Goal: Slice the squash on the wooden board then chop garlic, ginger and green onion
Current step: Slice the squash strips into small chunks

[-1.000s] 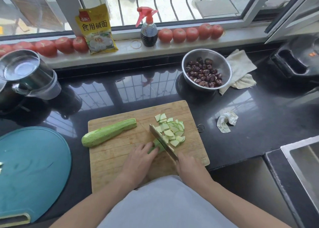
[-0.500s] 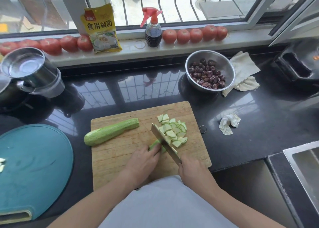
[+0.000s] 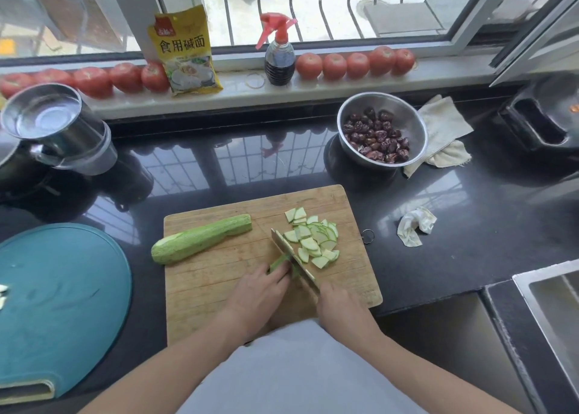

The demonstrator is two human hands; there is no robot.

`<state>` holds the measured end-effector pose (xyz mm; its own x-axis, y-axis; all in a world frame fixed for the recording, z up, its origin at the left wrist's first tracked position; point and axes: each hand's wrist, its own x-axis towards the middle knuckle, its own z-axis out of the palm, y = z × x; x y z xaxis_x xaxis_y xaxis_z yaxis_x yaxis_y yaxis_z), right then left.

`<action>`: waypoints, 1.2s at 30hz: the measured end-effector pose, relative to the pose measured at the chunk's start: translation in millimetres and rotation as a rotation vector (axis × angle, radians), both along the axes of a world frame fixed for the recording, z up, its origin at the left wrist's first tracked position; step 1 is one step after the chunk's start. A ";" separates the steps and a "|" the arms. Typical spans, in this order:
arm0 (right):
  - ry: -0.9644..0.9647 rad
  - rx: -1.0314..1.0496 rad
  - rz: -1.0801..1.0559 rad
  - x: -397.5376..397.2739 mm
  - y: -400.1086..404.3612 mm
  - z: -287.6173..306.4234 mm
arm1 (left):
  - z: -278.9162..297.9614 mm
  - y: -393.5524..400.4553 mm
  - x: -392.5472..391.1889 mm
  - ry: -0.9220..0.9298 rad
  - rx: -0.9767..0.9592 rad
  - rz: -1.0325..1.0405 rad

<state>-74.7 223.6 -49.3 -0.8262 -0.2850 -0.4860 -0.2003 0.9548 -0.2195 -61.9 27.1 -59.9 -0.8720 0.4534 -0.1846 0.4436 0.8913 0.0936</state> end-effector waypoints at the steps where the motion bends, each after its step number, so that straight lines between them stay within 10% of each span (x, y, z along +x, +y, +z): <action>1: -0.010 -0.040 -0.043 -4.1 -3.0 -2.7 | 0.1 0.5 0.0 -0.003 -0.001 -0.002; 36: 0.040 -0.217 -0.133 -14.8 -0.8 -4.9 | -7.3 -1.5 4.9 -0.093 0.008 0.056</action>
